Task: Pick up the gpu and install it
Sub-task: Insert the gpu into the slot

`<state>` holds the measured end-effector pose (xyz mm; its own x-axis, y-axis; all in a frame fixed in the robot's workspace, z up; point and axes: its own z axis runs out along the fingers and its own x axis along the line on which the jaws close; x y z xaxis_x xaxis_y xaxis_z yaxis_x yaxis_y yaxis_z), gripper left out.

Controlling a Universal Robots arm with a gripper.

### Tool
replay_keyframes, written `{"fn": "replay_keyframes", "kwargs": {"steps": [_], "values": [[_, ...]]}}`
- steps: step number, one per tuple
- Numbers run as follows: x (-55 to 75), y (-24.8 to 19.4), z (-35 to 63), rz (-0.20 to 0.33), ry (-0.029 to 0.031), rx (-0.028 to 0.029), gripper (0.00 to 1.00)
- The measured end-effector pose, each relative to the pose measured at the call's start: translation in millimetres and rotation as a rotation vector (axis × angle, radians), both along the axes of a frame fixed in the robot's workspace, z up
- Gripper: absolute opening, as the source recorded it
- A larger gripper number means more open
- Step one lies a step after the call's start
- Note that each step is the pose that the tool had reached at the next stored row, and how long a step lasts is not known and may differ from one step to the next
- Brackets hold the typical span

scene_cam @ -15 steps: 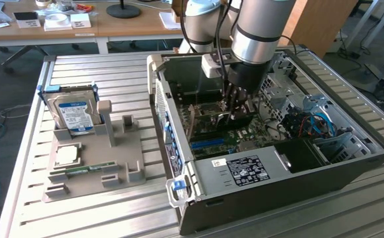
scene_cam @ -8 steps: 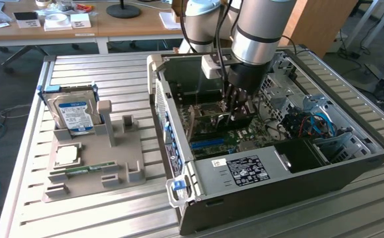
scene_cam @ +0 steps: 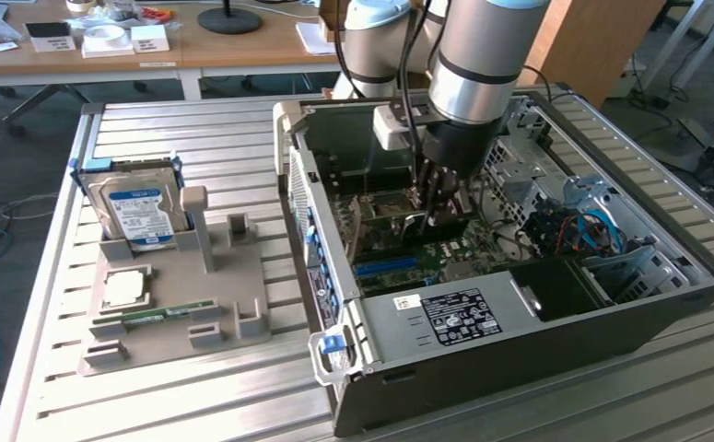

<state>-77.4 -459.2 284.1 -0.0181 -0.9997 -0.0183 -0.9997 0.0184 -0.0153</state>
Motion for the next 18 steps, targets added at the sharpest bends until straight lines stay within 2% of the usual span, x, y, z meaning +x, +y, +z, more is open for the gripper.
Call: {"fn": "replay_keyframes", "kwargs": {"steps": [18], "values": [[-7.0,0.1,-6.4,0.0,-0.0028,0.0003,0.27]]}}
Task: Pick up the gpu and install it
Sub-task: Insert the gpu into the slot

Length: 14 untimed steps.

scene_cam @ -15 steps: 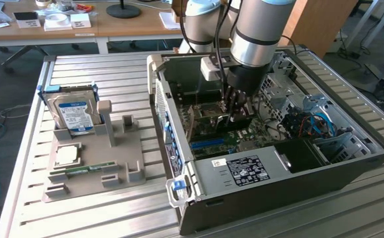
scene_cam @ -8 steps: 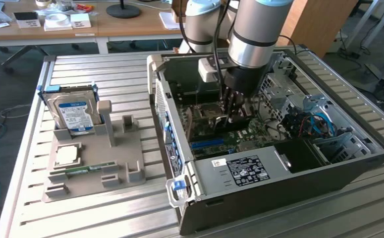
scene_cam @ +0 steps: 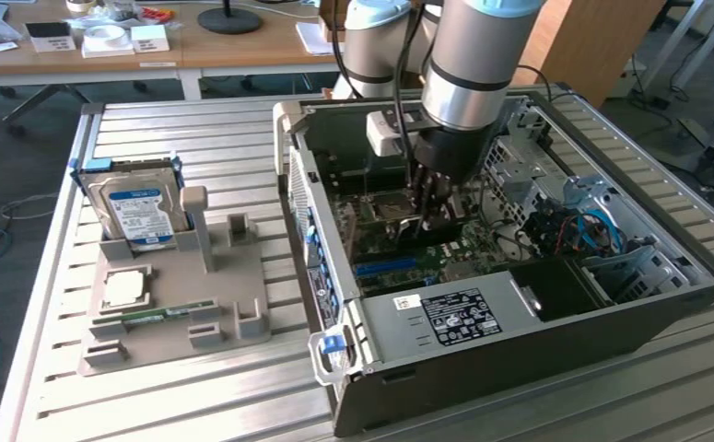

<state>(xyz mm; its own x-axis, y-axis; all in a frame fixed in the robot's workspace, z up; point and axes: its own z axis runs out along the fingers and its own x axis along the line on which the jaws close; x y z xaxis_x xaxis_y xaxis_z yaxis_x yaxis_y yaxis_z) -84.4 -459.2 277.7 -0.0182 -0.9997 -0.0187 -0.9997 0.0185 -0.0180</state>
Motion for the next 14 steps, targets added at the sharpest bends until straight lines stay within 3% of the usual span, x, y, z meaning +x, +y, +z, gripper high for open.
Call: {"fn": "replay_keyframes", "kwargs": {"steps": [14], "values": [[-6.4,0.0,-4.0,0.0,-0.0024,-0.0001,0.27]]}}
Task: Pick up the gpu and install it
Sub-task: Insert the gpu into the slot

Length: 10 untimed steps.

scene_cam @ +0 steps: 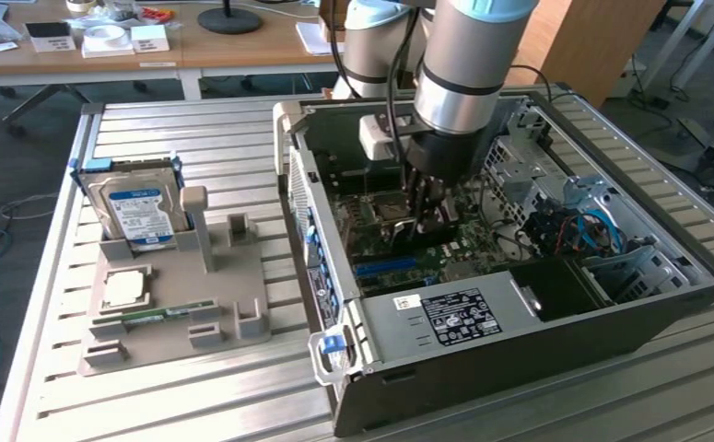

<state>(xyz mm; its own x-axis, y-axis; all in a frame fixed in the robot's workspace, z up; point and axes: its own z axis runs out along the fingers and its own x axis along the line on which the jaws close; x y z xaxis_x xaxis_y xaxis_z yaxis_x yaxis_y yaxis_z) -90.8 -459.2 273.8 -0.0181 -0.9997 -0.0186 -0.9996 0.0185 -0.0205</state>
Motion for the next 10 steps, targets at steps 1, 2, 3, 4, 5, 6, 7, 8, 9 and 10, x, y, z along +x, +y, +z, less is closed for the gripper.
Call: {"fn": "replay_keyframes", "kwargs": {"steps": [1,2,3,4,5,6,7,8,9,10], "values": [[0.0,0.0,-0.1,0.0,0.0,-0.0002,0.27],[0.0,-0.1,-0.2,0.0,0.0001,-0.0003,0.27],[0.0,0.0,-0.7,0.0,-0.0001,0.0,0.27],[0.0,0.0,-1.3,0.0,-0.0002,0.0002,0.27],[0.0,0.0,-1.9,0.0,-0.0002,0.0002,0.27],[0.0,0.0,-2.2,0.0,-0.0001,-0.0001,0.27],[-0.1,0.0,-2.2,0.0,0.0,-0.0002,0.27],[-0.1,0.0,-2.2,0.0,0.0,-0.0002,0.27],[0.0,0.0,-2.2,0.0,0.0,-0.0001,0.27],[-0.1,0.0,-2.3,0.0,0.0,-0.0001,0.27]]}}
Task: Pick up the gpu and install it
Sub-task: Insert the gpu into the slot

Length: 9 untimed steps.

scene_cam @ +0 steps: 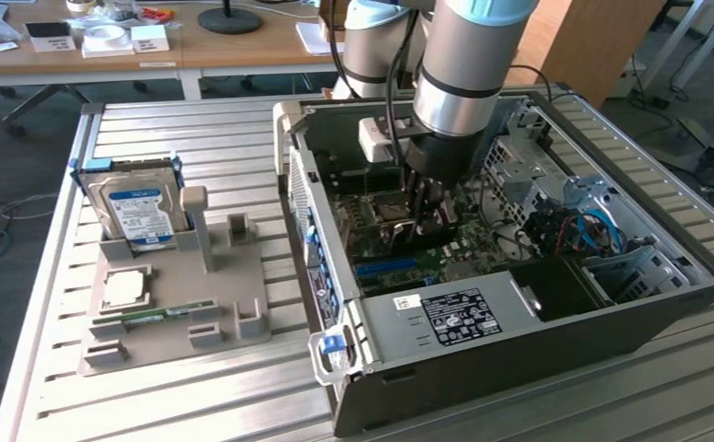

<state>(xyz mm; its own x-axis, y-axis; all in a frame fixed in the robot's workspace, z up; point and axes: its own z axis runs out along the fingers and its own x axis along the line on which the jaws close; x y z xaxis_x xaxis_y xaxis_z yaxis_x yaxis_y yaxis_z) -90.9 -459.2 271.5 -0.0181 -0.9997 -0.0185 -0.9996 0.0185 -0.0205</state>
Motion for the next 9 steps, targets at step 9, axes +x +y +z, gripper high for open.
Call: {"fn": "replay_keyframes", "kwargs": {"steps": [9], "values": [[-0.7,0.1,-1.7,0.0,-0.0001,0.0,0.27]]}}
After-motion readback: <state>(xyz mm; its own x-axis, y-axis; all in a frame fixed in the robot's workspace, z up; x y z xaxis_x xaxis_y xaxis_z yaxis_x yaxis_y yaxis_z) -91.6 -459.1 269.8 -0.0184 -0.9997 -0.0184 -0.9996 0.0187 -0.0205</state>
